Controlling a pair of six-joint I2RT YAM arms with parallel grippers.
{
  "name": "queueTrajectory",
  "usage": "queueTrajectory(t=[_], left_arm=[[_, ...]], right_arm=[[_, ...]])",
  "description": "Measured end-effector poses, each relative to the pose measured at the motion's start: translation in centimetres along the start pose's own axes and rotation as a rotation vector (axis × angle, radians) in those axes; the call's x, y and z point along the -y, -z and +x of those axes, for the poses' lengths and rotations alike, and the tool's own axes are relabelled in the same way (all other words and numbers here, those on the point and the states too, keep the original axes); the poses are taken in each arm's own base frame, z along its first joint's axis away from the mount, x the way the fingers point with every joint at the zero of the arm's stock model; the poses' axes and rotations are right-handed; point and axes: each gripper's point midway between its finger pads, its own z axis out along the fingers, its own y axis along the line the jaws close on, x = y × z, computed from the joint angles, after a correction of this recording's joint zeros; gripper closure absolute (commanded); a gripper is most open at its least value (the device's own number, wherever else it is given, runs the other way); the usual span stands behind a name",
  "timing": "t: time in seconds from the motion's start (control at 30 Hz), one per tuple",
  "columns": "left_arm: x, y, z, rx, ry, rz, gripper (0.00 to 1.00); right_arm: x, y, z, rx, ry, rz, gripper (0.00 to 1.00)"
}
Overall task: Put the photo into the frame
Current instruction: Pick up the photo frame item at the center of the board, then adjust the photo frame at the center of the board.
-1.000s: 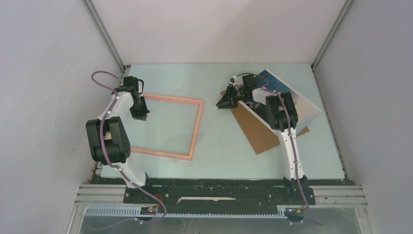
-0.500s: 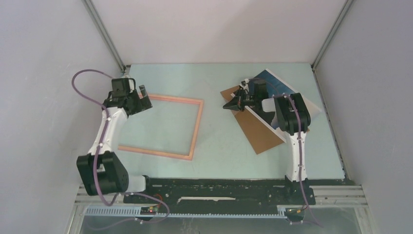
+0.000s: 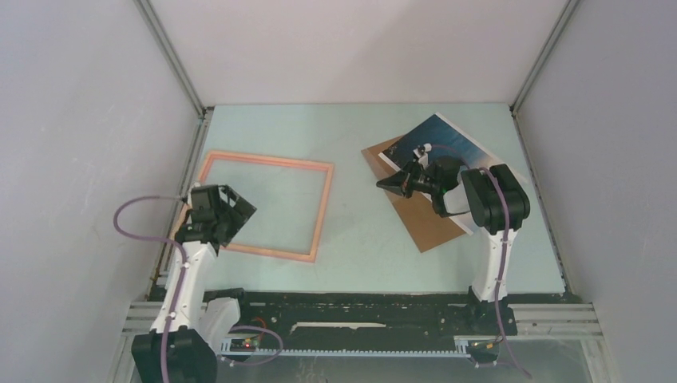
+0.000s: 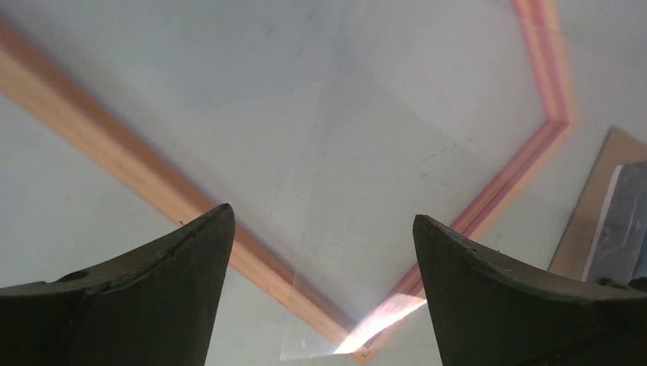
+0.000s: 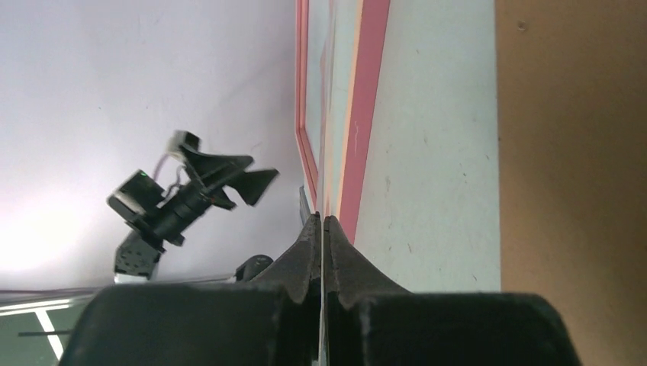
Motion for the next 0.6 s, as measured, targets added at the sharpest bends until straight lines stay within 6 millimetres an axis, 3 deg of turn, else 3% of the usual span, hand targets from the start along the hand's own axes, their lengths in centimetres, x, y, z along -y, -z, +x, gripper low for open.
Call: queueTrajectory(t=[0.13, 0.3, 0.47, 0.6], left_arm=[[-2.5, -0.9, 3.6, -0.061, 0.186, -0.077, 0.08], [-4.7, -2.0, 6.8, -0.092, 0.412, -0.154, 0.10], [-5.3, -2.9, 7.8, -0.106, 0.552, -0.201, 0.27], [-5.6, -3.7, 8.3, -0.131, 0.592, -0.244, 0.40]], right_arm=[[0.3, 0.8, 0.0, 0.057, -0.014, -0.009, 1.00], [-0.1, 1.5, -0.3, 0.101, -0.005, 0.004, 1.00], [-1.8, 2.2, -1.4, 0.144, 0.060, -0.009, 1.00], [-1.9, 2.3, -1.5, 0.152, 0.072, -0.007, 1.00]])
